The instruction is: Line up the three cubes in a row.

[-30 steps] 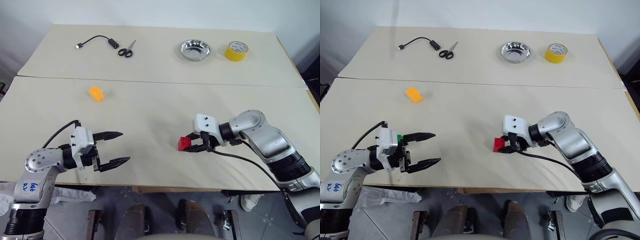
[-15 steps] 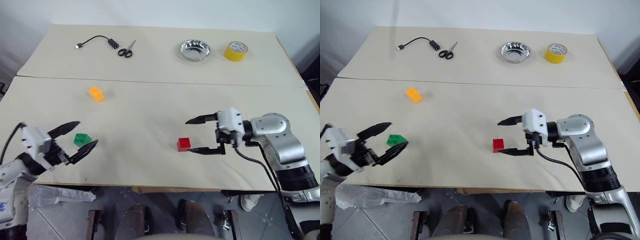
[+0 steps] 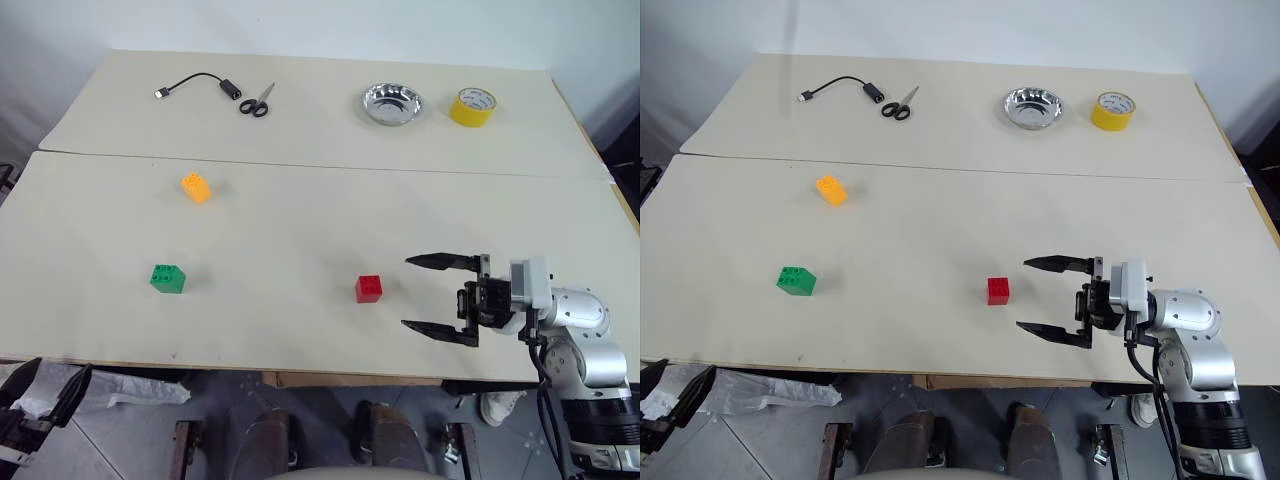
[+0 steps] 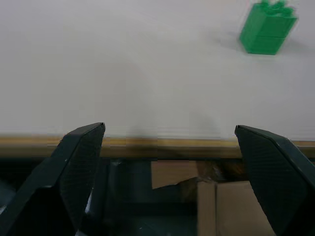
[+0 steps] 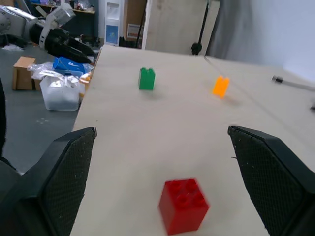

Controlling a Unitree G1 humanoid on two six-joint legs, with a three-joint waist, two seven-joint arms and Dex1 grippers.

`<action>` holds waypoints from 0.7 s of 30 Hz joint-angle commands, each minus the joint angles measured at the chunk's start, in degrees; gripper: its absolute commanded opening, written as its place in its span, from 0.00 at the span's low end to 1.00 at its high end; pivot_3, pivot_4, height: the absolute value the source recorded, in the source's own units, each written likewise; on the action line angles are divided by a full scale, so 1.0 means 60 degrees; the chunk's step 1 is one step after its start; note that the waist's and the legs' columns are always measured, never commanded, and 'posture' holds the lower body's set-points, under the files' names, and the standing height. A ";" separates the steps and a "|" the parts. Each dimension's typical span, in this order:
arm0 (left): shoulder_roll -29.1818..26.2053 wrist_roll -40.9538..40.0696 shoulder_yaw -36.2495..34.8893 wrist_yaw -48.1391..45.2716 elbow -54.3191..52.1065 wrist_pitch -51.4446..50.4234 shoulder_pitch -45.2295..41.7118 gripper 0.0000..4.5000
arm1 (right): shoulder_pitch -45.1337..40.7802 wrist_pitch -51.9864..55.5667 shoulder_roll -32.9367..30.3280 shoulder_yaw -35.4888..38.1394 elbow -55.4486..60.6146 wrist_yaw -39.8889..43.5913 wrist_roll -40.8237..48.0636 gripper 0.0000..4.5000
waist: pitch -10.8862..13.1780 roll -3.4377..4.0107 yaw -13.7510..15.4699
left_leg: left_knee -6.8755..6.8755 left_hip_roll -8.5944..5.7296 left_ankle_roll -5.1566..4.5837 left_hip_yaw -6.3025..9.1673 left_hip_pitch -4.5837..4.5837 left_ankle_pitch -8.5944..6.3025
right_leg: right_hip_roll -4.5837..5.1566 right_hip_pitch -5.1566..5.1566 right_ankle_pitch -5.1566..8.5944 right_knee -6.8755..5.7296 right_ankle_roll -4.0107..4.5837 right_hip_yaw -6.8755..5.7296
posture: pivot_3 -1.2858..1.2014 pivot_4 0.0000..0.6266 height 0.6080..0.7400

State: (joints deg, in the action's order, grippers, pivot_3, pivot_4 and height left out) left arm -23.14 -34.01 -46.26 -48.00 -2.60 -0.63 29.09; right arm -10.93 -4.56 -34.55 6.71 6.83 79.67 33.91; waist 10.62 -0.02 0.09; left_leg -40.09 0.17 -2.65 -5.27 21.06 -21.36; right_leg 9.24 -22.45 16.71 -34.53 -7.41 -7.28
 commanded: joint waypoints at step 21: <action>0.0592 0.1341 0.3814 0.5197 -0.3340 -0.3474 -0.2950 0.80 | 0.0258 0.0584 -0.0032 -0.0397 0.1131 -0.0415 0.0327 1.00 | -0.0007 0.0001 -0.0011 | -0.0009 -0.0003 -0.0011 -0.0010 0.0003 0.0002 | -0.0108 0.0006 -0.0005 -0.0016 -0.0009 -0.0045 | 0.52 0.24 1.00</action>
State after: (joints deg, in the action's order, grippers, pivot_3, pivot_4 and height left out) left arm -18.98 -26.19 -22.93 -17.66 -21.07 -20.15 10.22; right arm -9.71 -1.08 -34.37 3.40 11.65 77.80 35.23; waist 10.58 -0.02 0.02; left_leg -40.14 0.17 -2.72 -5.35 21.07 -21.35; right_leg 8.58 -22.42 16.68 -34.62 -7.47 -7.55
